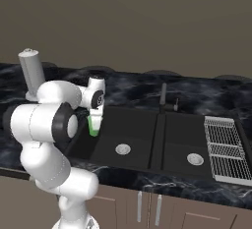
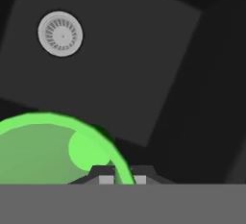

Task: Place the cup in the left basin and the bowl in the right basin of the sink.

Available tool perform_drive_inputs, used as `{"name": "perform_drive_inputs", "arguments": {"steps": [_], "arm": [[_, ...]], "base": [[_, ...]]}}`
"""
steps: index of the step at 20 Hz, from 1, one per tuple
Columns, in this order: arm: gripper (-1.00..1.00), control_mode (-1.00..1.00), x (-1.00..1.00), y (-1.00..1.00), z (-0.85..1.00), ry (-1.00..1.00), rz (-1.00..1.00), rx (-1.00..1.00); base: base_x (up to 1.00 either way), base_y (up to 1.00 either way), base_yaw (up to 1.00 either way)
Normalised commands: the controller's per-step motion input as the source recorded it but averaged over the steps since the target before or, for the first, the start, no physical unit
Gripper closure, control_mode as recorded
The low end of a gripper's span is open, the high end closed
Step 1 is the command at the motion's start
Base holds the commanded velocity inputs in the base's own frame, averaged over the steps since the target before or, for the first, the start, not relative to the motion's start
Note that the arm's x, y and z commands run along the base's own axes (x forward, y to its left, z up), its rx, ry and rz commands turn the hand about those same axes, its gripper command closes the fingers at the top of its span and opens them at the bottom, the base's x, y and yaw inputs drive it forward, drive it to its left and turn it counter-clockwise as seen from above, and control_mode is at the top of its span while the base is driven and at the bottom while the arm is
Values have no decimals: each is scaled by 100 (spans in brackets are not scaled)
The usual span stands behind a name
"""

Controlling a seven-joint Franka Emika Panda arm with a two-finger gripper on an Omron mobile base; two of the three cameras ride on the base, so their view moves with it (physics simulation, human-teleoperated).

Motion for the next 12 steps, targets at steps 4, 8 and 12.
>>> {"name": "perform_drive_inputs", "arguments": {"steps": [4,8,12], "arm": [[100,-100,37,-42,-46,-9,-3,-4],[100,-100,26,-15,-49,-9,0,-8],[100,-100,19,-9,-46,-6,0,-1]], "base": [[0,0,0],[0,0,0],[0,0,0]]}}
